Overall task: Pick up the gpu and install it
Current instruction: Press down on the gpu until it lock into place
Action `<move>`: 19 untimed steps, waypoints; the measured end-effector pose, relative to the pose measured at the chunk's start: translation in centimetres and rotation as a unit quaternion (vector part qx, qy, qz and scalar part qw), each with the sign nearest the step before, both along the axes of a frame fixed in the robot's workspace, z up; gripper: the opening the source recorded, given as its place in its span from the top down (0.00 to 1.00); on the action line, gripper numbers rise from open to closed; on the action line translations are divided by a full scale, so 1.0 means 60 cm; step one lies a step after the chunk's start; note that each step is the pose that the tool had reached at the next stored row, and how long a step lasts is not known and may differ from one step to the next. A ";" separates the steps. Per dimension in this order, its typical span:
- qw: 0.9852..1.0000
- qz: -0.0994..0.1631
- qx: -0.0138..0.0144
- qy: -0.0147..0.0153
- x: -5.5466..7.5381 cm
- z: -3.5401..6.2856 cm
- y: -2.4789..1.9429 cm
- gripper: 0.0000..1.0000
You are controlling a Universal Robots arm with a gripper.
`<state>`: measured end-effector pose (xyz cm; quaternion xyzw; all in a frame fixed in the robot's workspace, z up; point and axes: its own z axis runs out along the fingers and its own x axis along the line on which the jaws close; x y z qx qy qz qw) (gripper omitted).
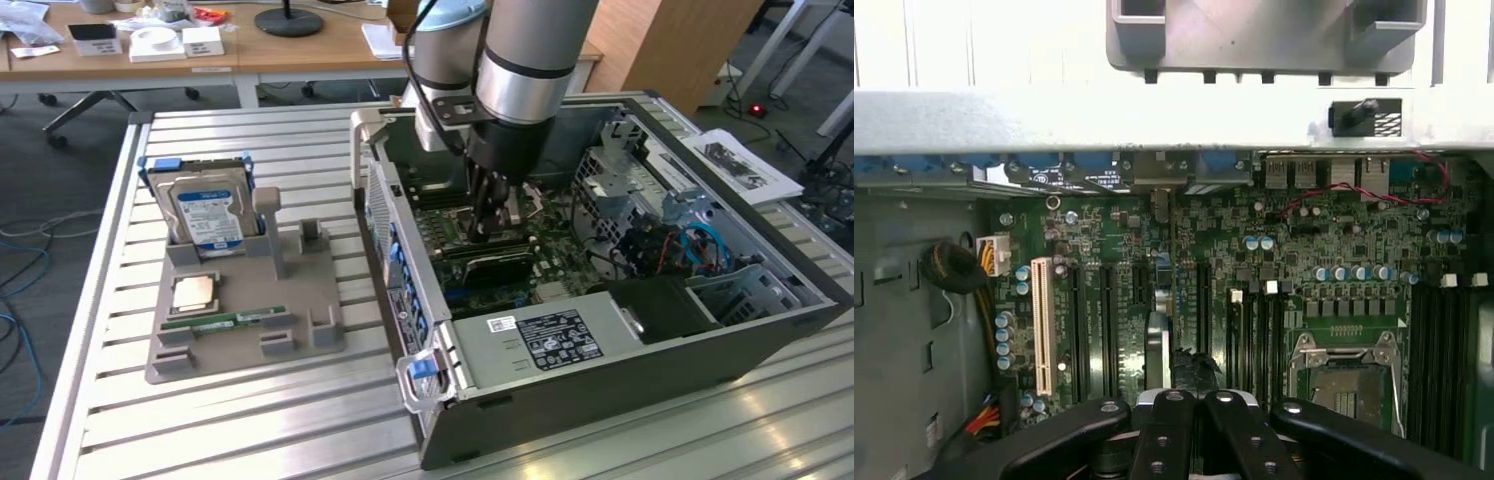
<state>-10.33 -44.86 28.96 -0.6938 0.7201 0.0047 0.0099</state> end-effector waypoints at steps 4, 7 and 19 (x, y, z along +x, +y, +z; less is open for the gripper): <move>1.000 0.000 0.000 0.000 0.001 0.000 -0.0001 0.89; 1.000 0.000 0.000 0.000 0.007 0.000 0.0000 0.89; 1.000 0.000 0.000 0.000 0.044 0.000 -0.0001 0.89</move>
